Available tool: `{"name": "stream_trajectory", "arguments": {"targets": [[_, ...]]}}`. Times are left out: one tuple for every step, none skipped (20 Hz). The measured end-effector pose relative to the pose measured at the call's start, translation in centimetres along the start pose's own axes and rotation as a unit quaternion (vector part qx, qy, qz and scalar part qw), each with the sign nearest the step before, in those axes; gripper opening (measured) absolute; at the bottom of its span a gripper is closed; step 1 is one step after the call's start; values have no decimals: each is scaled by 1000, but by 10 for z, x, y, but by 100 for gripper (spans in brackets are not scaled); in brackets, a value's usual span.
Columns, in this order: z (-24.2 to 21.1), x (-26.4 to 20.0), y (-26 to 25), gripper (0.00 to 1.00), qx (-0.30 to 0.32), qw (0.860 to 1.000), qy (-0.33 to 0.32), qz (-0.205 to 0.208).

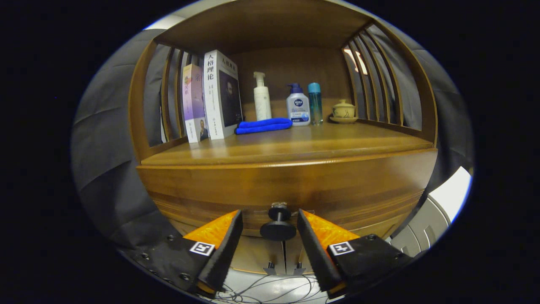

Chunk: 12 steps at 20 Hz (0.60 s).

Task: Pull open the drawer, take out the items inside it, and place them on the countertop above the cabinet.

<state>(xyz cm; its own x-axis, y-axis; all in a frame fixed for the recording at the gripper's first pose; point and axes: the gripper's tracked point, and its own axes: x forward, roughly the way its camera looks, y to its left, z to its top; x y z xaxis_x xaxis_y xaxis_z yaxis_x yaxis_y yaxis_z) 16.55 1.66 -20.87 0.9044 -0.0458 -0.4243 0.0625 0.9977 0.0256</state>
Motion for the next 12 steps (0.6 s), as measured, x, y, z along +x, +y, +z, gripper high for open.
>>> {"name": "stream_trajectory", "arguments": {"targets": [[-2,1,-2,73,-1,1000,2,-3],[-4,-1,-1,68,0,1000,3,-1],[-2,1,-2,62,-1,1000,0,-3],[-2,6,-8,56,-6,1000,-3,-14],[-1,1,-9,50,-4,1000,-3,-13],[-1,3,-8,44,-15,1000,-5,-16],[-3,2,-9,38,-26,999,-3,-22],[-2,-4,-10,35,-36,999,-2,-28],[-5,-2,-9,33,-43,999,3,-30],[-5,-6,-9,30,-44,999,3,-29],[-7,-9,-9,27,-40,999,3,-26],[-8,-14,-8,27,-35,999,3,-23]]}}
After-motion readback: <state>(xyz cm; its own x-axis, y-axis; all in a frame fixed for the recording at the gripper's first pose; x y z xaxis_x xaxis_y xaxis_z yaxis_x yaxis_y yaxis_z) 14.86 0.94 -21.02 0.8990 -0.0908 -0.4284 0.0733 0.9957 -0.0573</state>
